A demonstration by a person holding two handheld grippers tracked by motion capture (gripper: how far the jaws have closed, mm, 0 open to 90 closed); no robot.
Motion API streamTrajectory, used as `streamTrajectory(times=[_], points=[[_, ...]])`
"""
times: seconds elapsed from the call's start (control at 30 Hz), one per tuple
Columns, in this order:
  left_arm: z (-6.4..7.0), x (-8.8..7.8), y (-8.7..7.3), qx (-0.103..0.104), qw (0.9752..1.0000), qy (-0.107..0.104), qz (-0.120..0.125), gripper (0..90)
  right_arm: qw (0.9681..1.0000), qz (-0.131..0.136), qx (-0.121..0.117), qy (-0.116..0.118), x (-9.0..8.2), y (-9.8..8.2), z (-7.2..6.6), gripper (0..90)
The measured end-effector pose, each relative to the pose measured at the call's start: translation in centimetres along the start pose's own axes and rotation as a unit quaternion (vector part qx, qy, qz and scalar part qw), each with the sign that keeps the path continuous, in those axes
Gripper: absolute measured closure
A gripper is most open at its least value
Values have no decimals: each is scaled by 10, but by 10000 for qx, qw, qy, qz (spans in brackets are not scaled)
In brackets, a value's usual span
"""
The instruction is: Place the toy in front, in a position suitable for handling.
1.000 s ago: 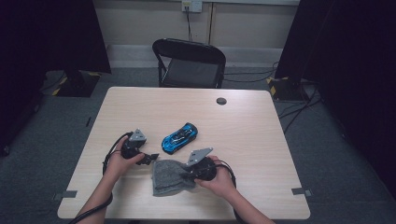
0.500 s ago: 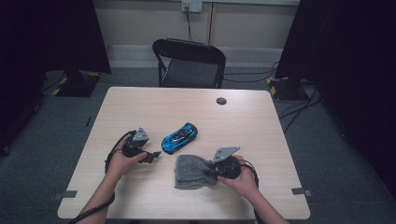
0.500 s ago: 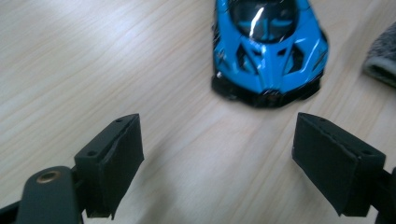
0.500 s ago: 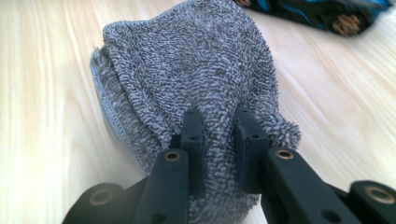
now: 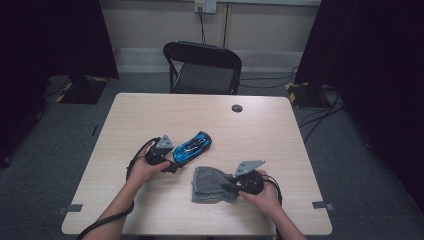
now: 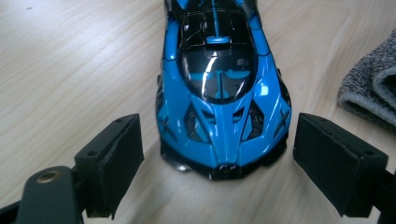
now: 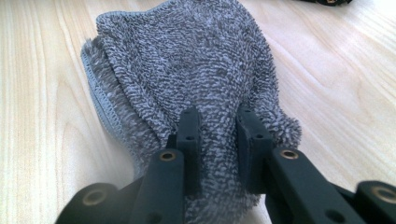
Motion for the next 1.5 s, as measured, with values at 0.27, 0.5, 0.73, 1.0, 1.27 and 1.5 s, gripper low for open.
streamTrajectory(times=[0.27, 0.5, 0.73, 1.0, 1.27, 1.5], points=[[-1, 14, -1, -181, 9998, 27, -77, 151, 9999, 88, 93, -27, -1, -1, 0, 673], [-1, 18, 3, -152, 9998, 95, -60, 149, 9999, 83, 46, -144, -1, -2, 0, 554], [2, 18, 5, -158, 9999, 23, 7, 255, 9996, 147, -150, -202, -9, 7, 0, 328], [1, 18, 4, -147, 9999, 16, 23, 259, 9995, -59, -317, -4, 3, -2, -5, 277], [1, 17, 4, -163, 9999, 0, 23, 259, 9998, -120, -62, -172, 3, -2, -3, 690], [1, 17, 4, -161, 9999, 6, 24, 259, 9994, -110, 101, -323, 3, 3, -3, 733]])
Point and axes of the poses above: each handheld gripper's, and its own axes: x roughly forward along the jaws, y roughly out of its top, z roughly to its right, the point moved 9 cm from there along x, roughly forward along the jaws, and after that the axes turned 10 degrees about z, right-handed, at the moved point
